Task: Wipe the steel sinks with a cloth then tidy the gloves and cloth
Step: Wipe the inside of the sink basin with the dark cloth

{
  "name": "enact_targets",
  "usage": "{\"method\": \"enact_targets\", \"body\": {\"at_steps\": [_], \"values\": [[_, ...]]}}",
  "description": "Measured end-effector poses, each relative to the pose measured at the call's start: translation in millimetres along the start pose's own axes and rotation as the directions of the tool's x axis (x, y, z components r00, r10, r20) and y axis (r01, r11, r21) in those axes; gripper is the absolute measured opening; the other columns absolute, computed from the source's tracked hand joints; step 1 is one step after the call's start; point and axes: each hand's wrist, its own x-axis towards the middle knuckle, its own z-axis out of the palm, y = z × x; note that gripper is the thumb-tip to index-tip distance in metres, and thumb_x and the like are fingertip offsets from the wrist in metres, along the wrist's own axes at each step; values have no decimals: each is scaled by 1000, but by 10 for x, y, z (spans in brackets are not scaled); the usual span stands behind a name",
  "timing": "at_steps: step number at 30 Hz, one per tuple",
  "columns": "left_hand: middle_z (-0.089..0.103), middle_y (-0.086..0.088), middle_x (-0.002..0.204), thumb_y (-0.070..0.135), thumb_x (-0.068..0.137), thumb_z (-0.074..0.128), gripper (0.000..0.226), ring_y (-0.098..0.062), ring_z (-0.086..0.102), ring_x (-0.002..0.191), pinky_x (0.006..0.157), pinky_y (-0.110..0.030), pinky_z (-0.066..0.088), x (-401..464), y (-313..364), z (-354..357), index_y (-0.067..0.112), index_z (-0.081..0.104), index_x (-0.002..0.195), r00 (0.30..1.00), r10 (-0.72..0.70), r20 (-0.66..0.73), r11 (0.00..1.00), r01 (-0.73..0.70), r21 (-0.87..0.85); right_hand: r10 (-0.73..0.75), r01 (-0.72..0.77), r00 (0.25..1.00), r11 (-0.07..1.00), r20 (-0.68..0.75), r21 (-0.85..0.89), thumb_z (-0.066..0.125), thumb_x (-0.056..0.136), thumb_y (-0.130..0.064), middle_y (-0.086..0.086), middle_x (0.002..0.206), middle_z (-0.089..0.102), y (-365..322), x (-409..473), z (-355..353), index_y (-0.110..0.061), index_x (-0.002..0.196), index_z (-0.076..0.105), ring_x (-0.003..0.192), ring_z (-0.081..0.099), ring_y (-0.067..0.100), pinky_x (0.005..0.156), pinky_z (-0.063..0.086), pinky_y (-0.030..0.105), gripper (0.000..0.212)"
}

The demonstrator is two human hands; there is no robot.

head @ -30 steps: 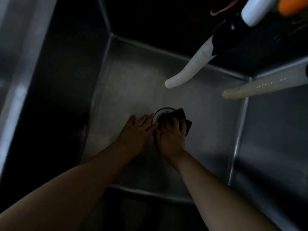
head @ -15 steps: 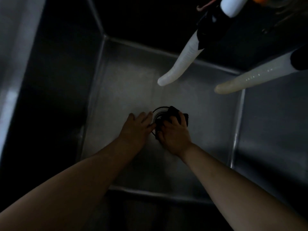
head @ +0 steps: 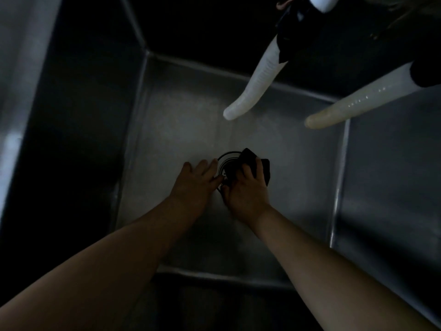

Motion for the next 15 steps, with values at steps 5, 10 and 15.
{"method": "enact_targets", "body": {"at_steps": [5,10,15], "values": [[14,-4,156,23,98,32,49,-26,14,143,114,-50,17,0,-7,24,22,27,147,1000,5,-17,1000,-5,-8,41,-27,994,990,-101,137,46,93,-35,9,113,65,-63,-10,40,-14,115,67,124,41,34,112,-12,52,37],[-5,-8,159,26,96,42,61,-28,3,144,114,-51,12,18,-12,24,25,13,150,995,2,101,997,-10,80,87,-69,993,977,-83,200,33,95,-38,3,120,61,-74,-36,98,-19,121,62,127,35,30,110,-17,48,44],[-12,-9,158,28,97,39,63,-30,-1,145,114,-52,10,16,10,24,25,5,150,988,-17,156,992,-4,130,24,2,992,978,-123,209,34,96,-35,0,134,53,-39,-20,137,-19,132,53,132,30,29,103,-31,41,44]]}}
